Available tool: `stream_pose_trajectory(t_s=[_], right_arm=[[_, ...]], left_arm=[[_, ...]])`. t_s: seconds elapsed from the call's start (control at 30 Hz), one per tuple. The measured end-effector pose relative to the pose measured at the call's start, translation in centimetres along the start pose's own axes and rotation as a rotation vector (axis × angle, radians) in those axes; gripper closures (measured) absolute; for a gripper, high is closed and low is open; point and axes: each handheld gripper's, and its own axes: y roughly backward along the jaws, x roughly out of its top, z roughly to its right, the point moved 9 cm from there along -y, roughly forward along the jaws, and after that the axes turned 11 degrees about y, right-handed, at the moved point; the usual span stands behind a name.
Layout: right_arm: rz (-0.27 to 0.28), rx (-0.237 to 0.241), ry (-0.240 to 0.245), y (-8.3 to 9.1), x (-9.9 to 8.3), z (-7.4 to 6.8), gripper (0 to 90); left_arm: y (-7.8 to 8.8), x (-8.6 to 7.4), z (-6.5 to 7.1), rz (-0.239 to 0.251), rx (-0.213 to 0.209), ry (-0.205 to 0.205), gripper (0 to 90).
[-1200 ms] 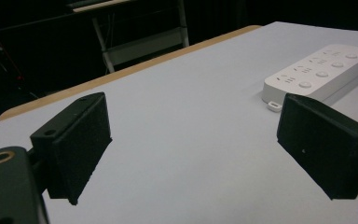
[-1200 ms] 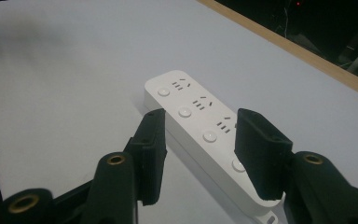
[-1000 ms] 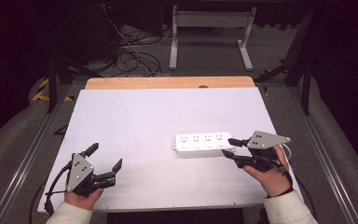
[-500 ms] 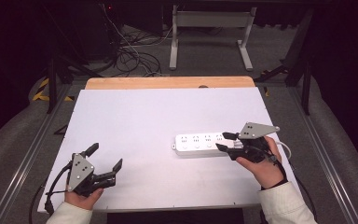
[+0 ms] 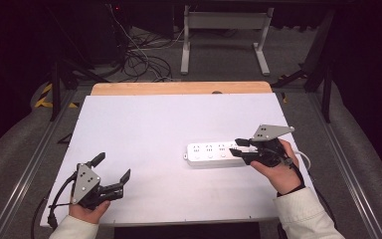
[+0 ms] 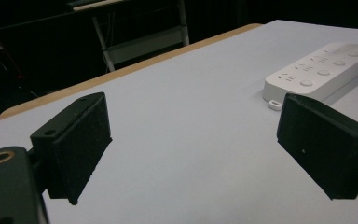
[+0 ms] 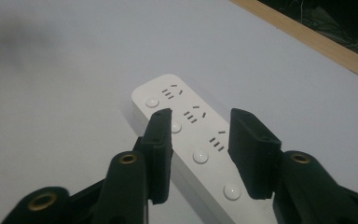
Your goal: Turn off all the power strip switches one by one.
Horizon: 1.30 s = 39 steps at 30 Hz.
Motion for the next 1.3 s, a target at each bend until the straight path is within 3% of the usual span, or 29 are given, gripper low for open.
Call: stream_pose_trajectory(t_s=[0.17,0.33,0.67,1.3], right_arm=[[-0.066,0.05,-0.023,0.2,-0.2,0.5,78.7],[-0.099,0.06,-0.027,0.2,-0.3,0.9,90.0],[-0.23,0.05,-0.02,-1.3,-1.1,1.7,90.0],[-0.391,0.056,-0.041,-4.0,-3.4,2.7,90.0]], left_arm=[[0.0,0.0,-0.1,-0.001,0.004,-0.001,10.3],[0.0,0.0,-0.1,-0.001,0.005,0.003,10.3],[0.0,0.0,-0.1,0.0,0.006,0.004,10.3],[0.0,-0.1,-0.1,-0.003,0.007,0.002,10.3]])
